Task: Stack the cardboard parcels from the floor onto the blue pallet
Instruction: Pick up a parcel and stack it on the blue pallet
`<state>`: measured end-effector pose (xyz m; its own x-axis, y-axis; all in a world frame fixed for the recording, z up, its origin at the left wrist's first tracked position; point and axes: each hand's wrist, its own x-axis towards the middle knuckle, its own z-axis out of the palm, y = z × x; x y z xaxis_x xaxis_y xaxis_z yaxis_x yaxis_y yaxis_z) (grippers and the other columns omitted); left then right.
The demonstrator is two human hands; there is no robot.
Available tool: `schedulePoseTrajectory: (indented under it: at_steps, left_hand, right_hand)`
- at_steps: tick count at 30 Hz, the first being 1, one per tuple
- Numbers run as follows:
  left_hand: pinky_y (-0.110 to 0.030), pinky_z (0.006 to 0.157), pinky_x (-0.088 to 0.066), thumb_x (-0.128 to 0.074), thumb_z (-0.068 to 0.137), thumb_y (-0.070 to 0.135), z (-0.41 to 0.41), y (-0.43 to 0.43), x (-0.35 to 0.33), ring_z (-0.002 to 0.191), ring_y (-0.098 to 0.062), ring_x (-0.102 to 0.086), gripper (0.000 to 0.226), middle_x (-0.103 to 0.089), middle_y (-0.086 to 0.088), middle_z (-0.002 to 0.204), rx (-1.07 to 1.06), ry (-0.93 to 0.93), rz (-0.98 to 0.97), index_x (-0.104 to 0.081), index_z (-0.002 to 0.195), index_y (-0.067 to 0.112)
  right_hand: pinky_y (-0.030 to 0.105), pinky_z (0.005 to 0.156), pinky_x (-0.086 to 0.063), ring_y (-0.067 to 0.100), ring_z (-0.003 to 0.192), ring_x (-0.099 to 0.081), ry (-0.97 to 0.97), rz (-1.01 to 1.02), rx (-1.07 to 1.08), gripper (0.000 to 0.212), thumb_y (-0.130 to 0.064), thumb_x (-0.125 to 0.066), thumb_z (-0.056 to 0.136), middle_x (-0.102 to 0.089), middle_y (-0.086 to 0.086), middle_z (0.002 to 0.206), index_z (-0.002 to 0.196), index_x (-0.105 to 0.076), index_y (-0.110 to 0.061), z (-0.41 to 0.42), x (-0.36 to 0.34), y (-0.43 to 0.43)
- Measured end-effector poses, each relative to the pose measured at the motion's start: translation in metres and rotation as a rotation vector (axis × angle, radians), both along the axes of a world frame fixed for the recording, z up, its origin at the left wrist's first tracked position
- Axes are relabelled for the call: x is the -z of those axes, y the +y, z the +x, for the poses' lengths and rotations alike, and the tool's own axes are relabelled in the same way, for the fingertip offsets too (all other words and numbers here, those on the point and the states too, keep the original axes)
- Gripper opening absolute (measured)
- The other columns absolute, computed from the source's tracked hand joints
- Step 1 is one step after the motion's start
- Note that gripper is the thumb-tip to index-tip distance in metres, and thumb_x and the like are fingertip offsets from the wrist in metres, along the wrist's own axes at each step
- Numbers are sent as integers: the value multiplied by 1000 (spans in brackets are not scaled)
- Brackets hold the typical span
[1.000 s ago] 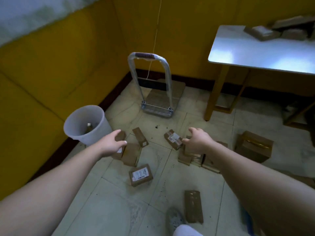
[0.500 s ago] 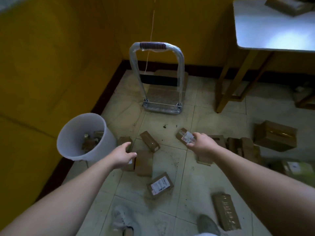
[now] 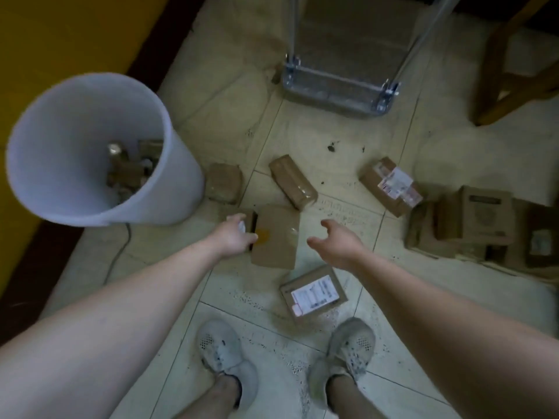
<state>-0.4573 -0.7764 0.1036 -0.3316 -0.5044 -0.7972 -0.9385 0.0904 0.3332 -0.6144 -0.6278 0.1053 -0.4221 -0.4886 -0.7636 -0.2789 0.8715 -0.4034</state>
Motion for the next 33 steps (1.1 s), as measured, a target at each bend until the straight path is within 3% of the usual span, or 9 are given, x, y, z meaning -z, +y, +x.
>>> schedulePoseTrajectory:
  at_steps: [3,8,15,18,20,24,28,30,33]
  left_hand:
    - [-32,102,-34,-57,93,30,1,0,95,134,-28,-36,67,-30,-11,151,-61,-11,22,-23,148,15]
    - [-28,86,-37,-55,94,28,2,3,215,123,-28,-46,56,-45,-10,141,-164,-20,45,-33,142,12]
    - [-37,94,-44,-55,93,30,0,4,279,114,-28,-53,47,-54,-8,130,-392,8,82,-45,135,13]
    - [-32,90,-47,-64,87,27,2,9,264,106,-24,-57,47,-58,-6,124,-415,78,70,-51,130,13]
    - [-37,91,-49,-69,82,26,2,16,236,108,-23,-57,63,-56,-4,125,-434,135,85,-41,138,20]
    - [-34,69,-50,-67,82,18,-1,34,144,97,-20,-55,77,-54,0,115,-478,205,156,-22,142,37]
    - [-39,93,-46,-65,84,8,-10,48,26,106,-21,-54,77,-51,1,119,-460,317,84,-21,144,27]
    - [-33,94,-43,-65,85,6,-15,54,-36,103,-16,-55,76,-49,3,119,-462,372,44,-21,145,23]
    - [-15,79,-43,-63,86,4,-23,66,-128,84,5,-56,74,-53,9,107,-450,454,-14,-21,145,20]
  right_hand:
    - [22,75,-40,24,113,-53,-26,19,-6,69,-42,-56,92,-44,12,145,148,-28,-14,9,103,-12]
    - [35,84,-45,32,114,-54,-114,64,94,64,-40,-55,93,-52,17,131,141,-30,-5,26,234,-19]
    - [34,82,-51,26,105,-57,-330,29,351,57,-21,-60,88,-56,10,124,138,-35,-13,46,292,-17]
    - [31,79,-50,25,103,-57,-318,-11,407,56,-17,-60,87,-56,8,120,137,-35,-18,45,273,-8]
    - [33,83,-49,24,102,-56,-298,-37,441,55,-14,-59,87,-56,6,115,137,-35,-19,41,244,-3]
    - [38,86,-50,23,97,-57,-254,-90,435,56,-14,-57,88,-57,-1,104,138,-33,-24,31,152,4]
    - [42,91,-51,24,102,-59,-195,-169,388,63,-17,-61,87,-58,2,118,141,-31,-30,16,32,14]
    - [40,92,-49,21,104,-57,-159,-224,377,67,-19,-62,87,-55,-3,119,144,-29,-31,10,-30,20]
    - [43,98,-47,20,111,-56,-126,-312,371,68,-19,-63,87,-55,-3,127,145,-29,-32,2,-118,30]
